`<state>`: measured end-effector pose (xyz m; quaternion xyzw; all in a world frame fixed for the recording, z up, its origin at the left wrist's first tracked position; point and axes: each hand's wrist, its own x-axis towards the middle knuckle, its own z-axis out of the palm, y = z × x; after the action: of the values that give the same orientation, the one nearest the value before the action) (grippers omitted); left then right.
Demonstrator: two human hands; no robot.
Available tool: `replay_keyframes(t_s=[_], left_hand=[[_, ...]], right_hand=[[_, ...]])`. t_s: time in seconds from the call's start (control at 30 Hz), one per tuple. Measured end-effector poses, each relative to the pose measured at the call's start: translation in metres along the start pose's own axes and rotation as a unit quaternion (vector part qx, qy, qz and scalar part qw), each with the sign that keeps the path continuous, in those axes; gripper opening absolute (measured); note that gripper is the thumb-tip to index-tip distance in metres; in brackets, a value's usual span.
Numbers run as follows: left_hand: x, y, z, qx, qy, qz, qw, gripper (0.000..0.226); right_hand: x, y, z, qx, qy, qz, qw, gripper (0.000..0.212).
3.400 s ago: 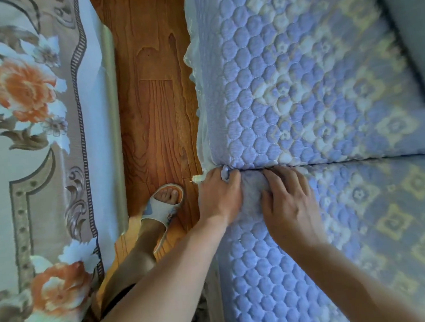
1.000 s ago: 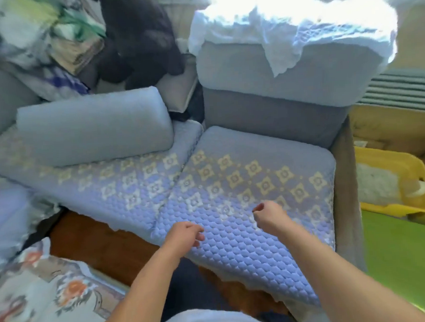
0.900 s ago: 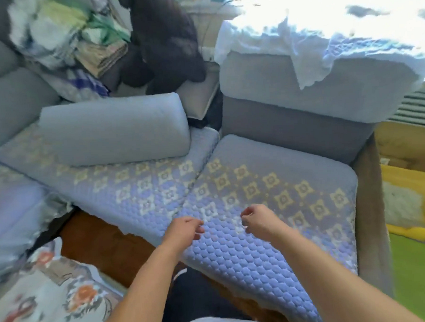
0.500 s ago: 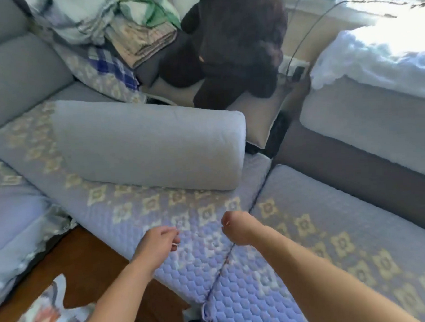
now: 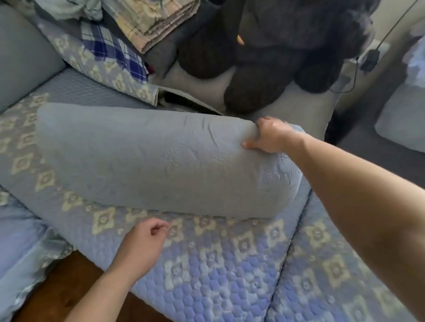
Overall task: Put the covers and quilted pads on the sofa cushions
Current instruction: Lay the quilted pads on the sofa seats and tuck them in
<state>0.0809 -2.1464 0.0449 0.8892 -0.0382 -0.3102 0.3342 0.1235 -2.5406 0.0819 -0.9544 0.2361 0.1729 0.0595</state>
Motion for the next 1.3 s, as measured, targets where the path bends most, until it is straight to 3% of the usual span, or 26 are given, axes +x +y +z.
replay_keyframes(t_s=[0.1, 0.2, 0.37, 0.5, 0.6, 0.73, 0.87, 1.0, 1.07, 1.13, 1.23, 1.3], left_hand=[[-0.012, 0.014, 0.012, -0.012, 0.049, -0.007, 0.999, 0.018], [-0.033, 0.044, 0.032, 0.057, 0.108, 0.018, 0.992, 0.041], [-0.051, 0.078, 0.033, 0.273, 0.198, 0.168, 0.926, 0.055], [-0.064, 0.112, 0.025, 0.295, 0.224, 0.299, 0.879, 0.05], [-0.077, 0.164, 0.056, 0.257, 0.153, 0.369, 0.88, 0.044], [-0.124, 0.228, 0.167, 0.237, -0.022, 0.442, 0.865, 0.038], [-0.197, 0.273, 0.307, 0.297, -0.114, 0.455, 0.832, 0.031], [-0.26, 0.306, 0.439, 0.389, -0.185, 0.421, 0.798, 0.018], [-0.278, 0.319, 0.482, 0.466, -0.205, 0.409, 0.757, 0.015], [-0.274, 0.325, 0.504, 0.507, -0.211, 0.383, 0.743, 0.011], [-0.253, 0.321, 0.507, 0.517, -0.206, 0.311, 0.77, 0.018], [-0.249, 0.316, 0.51, 0.497, -0.191, 0.278, 0.8, 0.021]], right_hand=[[-0.056, 0.003, 0.029, 0.03, 0.099, -0.048, 0.994, 0.045], [-0.133, -0.006, 0.071, 0.093, 0.209, -0.09, 0.969, 0.008], [-0.2, 0.003, 0.081, 0.165, 0.277, -0.118, 0.939, 0.024], [-0.265, 0.061, 0.021, 0.191, 0.333, -0.127, 0.915, 0.019], [-0.325, 0.143, 0.001, 0.184, 0.344, -0.097, 0.916, 0.014], [-0.421, 0.284, 0.026, 0.166, 0.314, -0.017, 0.934, 0.01], [-0.517, 0.424, 0.089, 0.152, 0.266, 0.068, 0.949, 0.011], [-0.582, 0.535, 0.179, 0.184, 0.12, 0.164, 0.962, 0.019], [-0.597, 0.555, 0.198, 0.183, 0.033, 0.186, 0.965, 0.027], [-0.589, 0.556, 0.187, 0.213, 0.028, 0.181, 0.96, 0.018], [-0.556, 0.54, 0.17, 0.231, 0.029, 0.122, 0.965, 0.054], [-0.537, 0.531, 0.168, 0.185, -0.028, 0.092, 0.978, 0.045]])
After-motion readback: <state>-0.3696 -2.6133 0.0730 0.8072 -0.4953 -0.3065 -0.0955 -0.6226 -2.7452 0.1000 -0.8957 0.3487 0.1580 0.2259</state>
